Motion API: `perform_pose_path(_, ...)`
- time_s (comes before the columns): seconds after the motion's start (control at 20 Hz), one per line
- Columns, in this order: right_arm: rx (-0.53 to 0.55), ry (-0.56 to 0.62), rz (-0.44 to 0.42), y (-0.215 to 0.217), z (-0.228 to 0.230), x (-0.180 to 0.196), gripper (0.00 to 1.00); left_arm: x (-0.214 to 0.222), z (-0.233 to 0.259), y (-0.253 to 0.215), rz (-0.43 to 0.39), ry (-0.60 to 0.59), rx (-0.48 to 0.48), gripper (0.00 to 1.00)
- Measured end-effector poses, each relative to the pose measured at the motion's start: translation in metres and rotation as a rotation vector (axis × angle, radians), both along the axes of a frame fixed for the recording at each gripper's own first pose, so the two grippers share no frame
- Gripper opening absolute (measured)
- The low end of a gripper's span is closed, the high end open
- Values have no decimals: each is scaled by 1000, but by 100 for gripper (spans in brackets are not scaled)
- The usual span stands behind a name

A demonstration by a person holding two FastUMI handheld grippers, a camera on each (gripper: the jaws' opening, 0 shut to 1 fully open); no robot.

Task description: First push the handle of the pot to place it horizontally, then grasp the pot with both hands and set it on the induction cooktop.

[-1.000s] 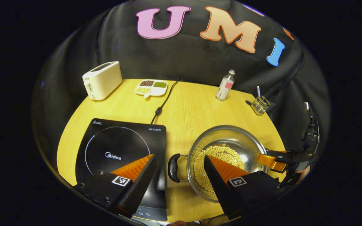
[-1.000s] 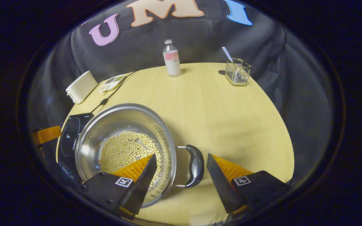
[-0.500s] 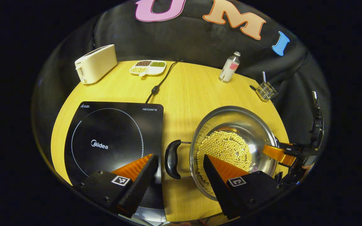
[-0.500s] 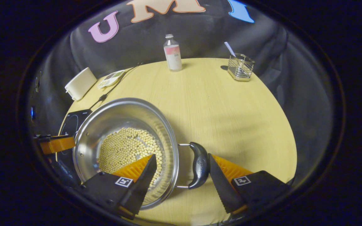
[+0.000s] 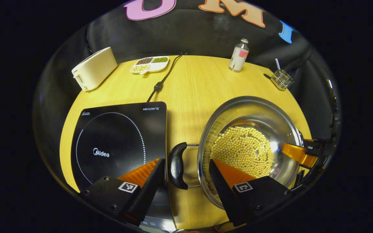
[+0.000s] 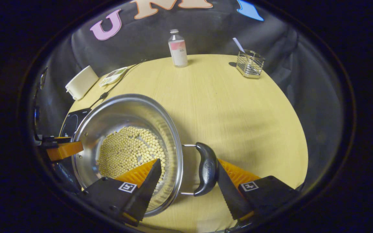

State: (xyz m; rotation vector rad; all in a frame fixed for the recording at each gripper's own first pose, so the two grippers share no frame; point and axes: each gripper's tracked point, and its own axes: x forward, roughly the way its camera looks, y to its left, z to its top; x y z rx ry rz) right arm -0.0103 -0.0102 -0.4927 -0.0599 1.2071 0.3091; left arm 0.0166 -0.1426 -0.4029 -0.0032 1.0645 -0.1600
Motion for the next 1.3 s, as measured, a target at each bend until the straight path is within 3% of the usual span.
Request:
perform_pose_path(0.2,11,16,15,3,-3,-3,95,1,-5,4,-13,-4,91,89)
perform_pose_path(0.45,-14,26,15,-8,-9,-2,85,1,-6,0,-20,-2,123,84)
perform_pose_path(0.5,-4,35,11,-7,-10,-3,66,1,-6,-1,-21,-2,127,82)
perform_pose_path(0.65,16,53,-1,-7,-13,-5,71,1,-7,0,-2,-3,130,75)
perform_pose_path(0.7,19,54,2,-6,-12,-6,65,1,-6,0,5,-4,127,74)
perform_pose_path(0.75,23,56,4,-6,-12,-6,70,1,-7,0,10,-5,125,73)
perform_pose_path(0.85,40,80,-16,-7,-10,-6,63,0,-6,0,11,-9,122,75)
perform_pose_path(1.0,80,125,-64,-5,-8,-7,61,0,-5,0,21,-26,118,70)
perform_pose_path(1.05,87,125,-60,-4,-12,-6,56,-1,-6,0,30,-28,119,70)
perform_pose_path(1.3,81,109,-12,-5,-11,-5,55,-12,-9,-3,86,-7,113,70)
